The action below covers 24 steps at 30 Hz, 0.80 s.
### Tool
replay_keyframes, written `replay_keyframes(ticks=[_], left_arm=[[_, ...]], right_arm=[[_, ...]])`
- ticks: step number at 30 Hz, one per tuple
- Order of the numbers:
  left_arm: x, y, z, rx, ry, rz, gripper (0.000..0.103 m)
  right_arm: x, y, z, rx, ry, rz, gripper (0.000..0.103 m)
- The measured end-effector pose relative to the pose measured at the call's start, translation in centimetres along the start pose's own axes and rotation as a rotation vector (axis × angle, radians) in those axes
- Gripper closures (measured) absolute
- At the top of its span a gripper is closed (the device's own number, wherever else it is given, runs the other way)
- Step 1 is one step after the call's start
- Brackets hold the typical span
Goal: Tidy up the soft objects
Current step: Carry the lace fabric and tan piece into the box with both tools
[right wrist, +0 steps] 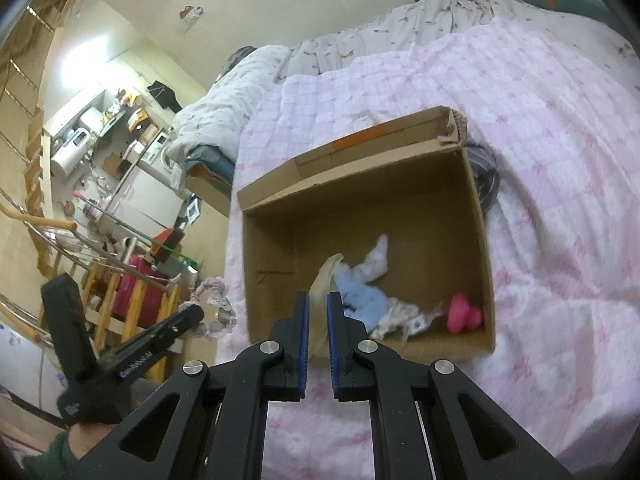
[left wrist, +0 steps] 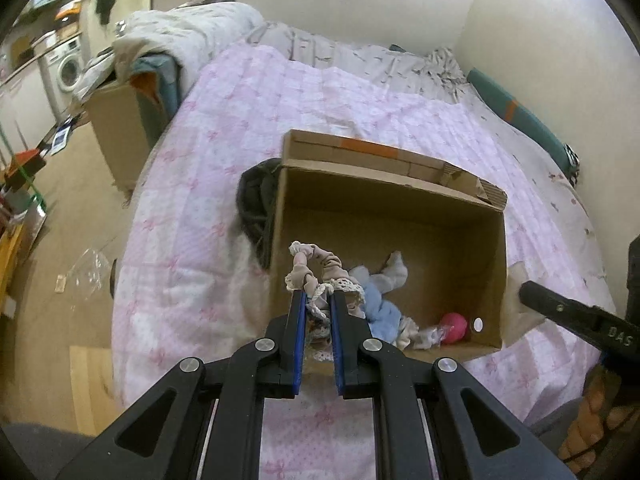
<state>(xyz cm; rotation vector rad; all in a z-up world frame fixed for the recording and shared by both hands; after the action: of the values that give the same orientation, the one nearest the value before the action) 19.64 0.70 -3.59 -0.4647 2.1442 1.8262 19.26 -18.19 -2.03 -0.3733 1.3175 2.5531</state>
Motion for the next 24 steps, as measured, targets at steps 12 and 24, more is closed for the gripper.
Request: replay_keyframes(ticks=[12,24], left_arm=[[0.7,-6.4,-1.2,-0.038,-0.101,0.009,0.092],[0.3,-6.9,-1.1,-0.004,-0.049,0.019,0.092]], right_arm=[[0.7,-5.1,-5.3,0.065,-0.107,0.083,0.092],[1.1,-7.8,-5.2,0.144,-0.053,0.141,0.092]])
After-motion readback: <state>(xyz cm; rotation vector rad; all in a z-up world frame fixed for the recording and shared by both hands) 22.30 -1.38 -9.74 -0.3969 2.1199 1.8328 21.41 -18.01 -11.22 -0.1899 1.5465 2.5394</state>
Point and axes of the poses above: each gripper's, at about its wrist camera, not at the fingertips, and y roughly against the way its jaws point, z to its left, x to its underside, the point moved 10 cm from there along -y, roughly the way its jaws point, and after that the axes turned 10 degrees about z, right-handed, at the moved point
